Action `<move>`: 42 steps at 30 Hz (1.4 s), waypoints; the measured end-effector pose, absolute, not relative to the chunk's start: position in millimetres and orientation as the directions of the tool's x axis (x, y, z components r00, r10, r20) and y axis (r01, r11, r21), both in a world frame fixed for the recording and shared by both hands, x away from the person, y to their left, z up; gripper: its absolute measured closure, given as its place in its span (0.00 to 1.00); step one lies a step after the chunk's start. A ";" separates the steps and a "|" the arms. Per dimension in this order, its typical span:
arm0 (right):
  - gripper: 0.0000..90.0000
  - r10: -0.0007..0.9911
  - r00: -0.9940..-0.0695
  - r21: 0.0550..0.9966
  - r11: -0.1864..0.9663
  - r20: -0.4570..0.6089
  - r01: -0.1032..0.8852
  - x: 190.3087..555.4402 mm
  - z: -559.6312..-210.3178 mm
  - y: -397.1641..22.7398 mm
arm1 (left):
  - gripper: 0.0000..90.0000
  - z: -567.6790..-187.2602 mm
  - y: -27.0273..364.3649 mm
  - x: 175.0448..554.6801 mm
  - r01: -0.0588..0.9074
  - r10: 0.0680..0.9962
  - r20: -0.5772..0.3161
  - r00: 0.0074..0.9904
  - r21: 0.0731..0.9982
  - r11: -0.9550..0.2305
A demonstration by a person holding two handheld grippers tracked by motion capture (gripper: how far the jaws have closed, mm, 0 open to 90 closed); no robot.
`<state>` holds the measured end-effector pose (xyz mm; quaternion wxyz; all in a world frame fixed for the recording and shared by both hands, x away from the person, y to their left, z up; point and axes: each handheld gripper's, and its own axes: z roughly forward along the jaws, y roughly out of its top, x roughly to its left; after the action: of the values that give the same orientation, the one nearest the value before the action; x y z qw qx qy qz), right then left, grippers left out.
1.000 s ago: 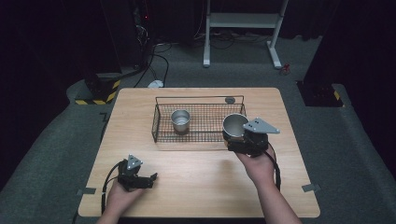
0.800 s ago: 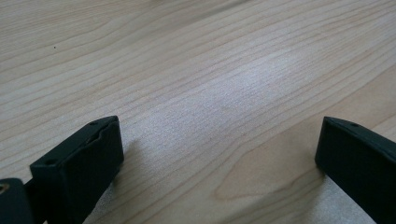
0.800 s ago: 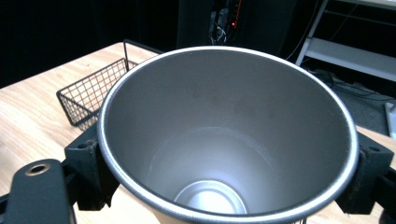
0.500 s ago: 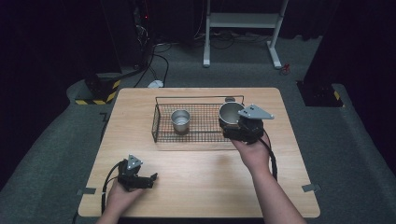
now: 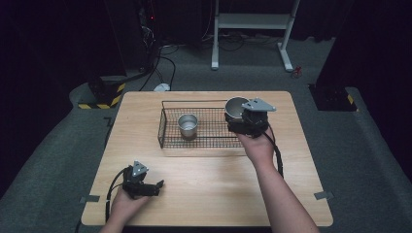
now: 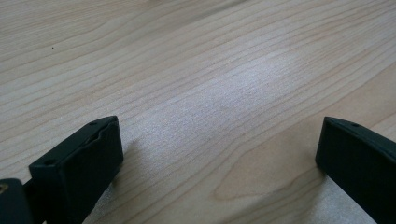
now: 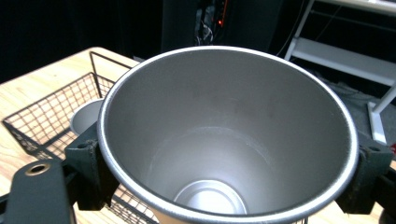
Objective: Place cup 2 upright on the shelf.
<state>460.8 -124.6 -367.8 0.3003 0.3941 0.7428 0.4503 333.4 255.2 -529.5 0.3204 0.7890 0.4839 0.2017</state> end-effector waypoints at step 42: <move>0.14 0.882 -0.469 0.813 0.303 -0.042 0.497 525.9 -431.3 -97.4 | 0.01 -529.7 254.9 333.3 0.635 0.893 0.005 0.451 0.701 -0.325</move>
<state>525.9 -97.4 -431.3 0.2517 0.4495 0.7670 0.3826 333.3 254.9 -529.7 0.3213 0.7888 0.4841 0.2004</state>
